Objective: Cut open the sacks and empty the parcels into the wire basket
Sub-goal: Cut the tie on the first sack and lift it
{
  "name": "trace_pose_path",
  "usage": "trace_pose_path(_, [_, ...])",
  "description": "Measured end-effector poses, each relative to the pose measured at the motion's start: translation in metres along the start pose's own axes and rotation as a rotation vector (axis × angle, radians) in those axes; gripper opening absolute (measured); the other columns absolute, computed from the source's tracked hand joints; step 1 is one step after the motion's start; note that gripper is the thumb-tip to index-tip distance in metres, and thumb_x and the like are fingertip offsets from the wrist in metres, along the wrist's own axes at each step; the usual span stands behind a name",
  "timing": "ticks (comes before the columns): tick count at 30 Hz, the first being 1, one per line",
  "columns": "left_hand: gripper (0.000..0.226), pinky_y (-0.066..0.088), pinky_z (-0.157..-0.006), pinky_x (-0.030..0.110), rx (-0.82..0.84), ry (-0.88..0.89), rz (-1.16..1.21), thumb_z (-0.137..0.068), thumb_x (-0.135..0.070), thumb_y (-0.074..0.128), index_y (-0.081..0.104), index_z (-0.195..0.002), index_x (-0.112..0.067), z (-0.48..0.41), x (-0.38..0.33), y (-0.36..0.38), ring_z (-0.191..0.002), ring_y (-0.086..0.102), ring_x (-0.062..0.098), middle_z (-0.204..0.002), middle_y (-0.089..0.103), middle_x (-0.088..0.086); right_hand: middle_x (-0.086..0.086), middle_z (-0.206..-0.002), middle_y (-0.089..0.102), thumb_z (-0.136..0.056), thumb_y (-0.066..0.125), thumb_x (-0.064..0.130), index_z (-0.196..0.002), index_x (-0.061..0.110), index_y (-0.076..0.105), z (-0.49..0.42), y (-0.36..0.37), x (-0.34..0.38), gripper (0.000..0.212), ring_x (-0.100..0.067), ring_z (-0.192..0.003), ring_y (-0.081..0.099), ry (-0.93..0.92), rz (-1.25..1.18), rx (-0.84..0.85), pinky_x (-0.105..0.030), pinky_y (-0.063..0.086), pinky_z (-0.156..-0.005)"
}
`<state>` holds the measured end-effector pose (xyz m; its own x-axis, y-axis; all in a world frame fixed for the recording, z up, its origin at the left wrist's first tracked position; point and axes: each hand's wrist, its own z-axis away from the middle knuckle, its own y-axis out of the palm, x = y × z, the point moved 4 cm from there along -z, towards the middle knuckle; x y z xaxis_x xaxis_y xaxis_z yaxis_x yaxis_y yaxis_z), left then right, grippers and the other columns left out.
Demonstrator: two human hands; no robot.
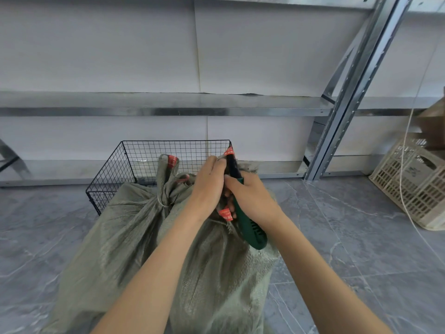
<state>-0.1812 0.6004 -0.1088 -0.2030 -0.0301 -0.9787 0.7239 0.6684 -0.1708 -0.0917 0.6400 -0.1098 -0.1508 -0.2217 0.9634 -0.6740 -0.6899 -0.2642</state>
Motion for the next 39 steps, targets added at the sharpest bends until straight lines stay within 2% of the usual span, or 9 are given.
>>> trace_pose_path(3, [0.022,0.04,-0.062,0.037,-0.038,0.006,0.07,-0.097,-0.027,0.04,0.045,-0.085,-0.008,-0.001,0.006,0.003,-0.063,0.048,0.02,-0.075,0.046,0.007,-0.008,-0.055,0.052,-0.1,0.043,0.02,-0.078,0.007,0.053,0.002,0.007,0.001,0.027,-0.012,-0.041,0.046,-0.012,-0.019,-0.039,-0.022,0.039,-0.044])
trace_pose_path(5, [0.018,0.044,-0.053,0.035,-0.063,-0.003,0.121,-0.099,-0.024,0.038,0.048,-0.09,-0.012,0.0,0.01,0.004,-0.052,0.052,0.016,-0.07,0.051,0.003,-0.004,-0.053,0.05,-0.1,0.043,0.018,-0.079,0.008,0.052,0.003,0.008,0.002,0.025,-0.011,-0.039,0.045,-0.026,-0.072,-0.111,-0.022,0.039,-0.043])
trace_pose_path(8, [0.024,0.048,-0.078,0.033,-0.125,-0.004,0.085,-0.1,-0.026,0.034,0.056,-0.106,-0.017,0.004,0.023,0.003,-0.085,0.061,0.014,-0.087,0.061,-0.004,-0.006,-0.05,0.047,-0.101,0.042,0.022,-0.073,0.01,0.047,-0.001,0.0,0.015,0.03,-0.017,-0.039,0.043,-0.058,-0.179,-0.186,-0.029,0.04,-0.048])
trace_pose_path(13, [0.023,0.044,-0.086,0.042,-0.104,-0.01,0.152,-0.095,-0.034,0.035,0.056,-0.098,-0.023,0.005,0.022,0.006,-0.091,0.056,0.028,-0.082,0.056,-0.004,-0.011,-0.05,0.047,-0.099,0.045,0.019,-0.069,0.01,0.045,-0.009,-0.011,0.034,0.032,-0.017,-0.038,0.042,-0.132,-0.151,-0.203,-0.026,0.04,-0.047])
trace_pose_path(17, [0.018,0.04,-0.082,0.022,-0.152,0.014,0.158,-0.101,-0.025,0.036,0.051,-0.1,-0.035,0.007,0.015,-0.001,-0.098,0.053,0.002,-0.101,0.058,-0.015,-0.007,-0.063,0.055,-0.092,0.057,0.021,-0.08,0.009,0.054,-0.014,-0.019,0.018,0.017,-0.016,-0.05,0.051,-0.125,-0.003,-0.325,-0.033,0.049,-0.053])
trace_pose_path(20, [0.019,0.041,-0.083,0.021,-0.167,0.005,0.187,-0.1,-0.023,0.04,0.052,-0.097,-0.037,0.006,0.013,-0.006,-0.102,0.054,0.004,-0.103,0.058,-0.014,-0.001,-0.076,0.064,-0.082,0.067,0.034,-0.087,0.016,0.059,-0.016,-0.015,0.009,0.02,-0.017,-0.065,0.061,-0.094,0.124,-0.3,-0.042,0.058,-0.065])
trace_pose_path(31, [0.027,0.034,-0.063,0.033,-0.305,0.133,0.101,-0.09,-0.017,0.056,0.047,-0.076,0.004,0.005,-0.011,-0.034,-0.064,0.041,0.017,-0.07,0.046,0.011,-0.005,-0.1,0.053,-0.08,0.072,0.033,-0.094,0.013,0.055,-0.02,-0.018,-0.001,0.03,-0.018,-0.084,0.057,-0.052,0.279,-0.41,-0.029,0.046,-0.07])
trace_pose_path(35, [0.022,0.03,-0.055,0.025,-0.36,0.183,-0.015,-0.086,-0.011,0.057,0.04,-0.072,-0.013,0.01,-0.018,-0.043,-0.059,0.034,0.013,-0.064,0.037,-0.001,-0.007,-0.102,0.058,-0.08,0.072,0.032,-0.096,0.014,0.055,-0.025,-0.019,-0.008,0.03,-0.021,-0.087,0.058,-0.023,0.229,-0.428,-0.031,0.047,-0.07])
trace_pose_path(39, [0.016,0.03,-0.047,0.02,-0.327,0.164,-0.132,-0.088,-0.009,0.052,0.044,-0.1,-0.016,0.015,-0.023,-0.045,-0.051,0.037,0.009,-0.072,0.045,-0.003,-0.005,-0.095,0.059,-0.082,0.069,0.037,-0.098,0.017,0.055,-0.023,-0.02,-0.008,0.03,-0.021,-0.083,0.056,-0.015,0.196,-0.432,-0.032,0.046,-0.066])
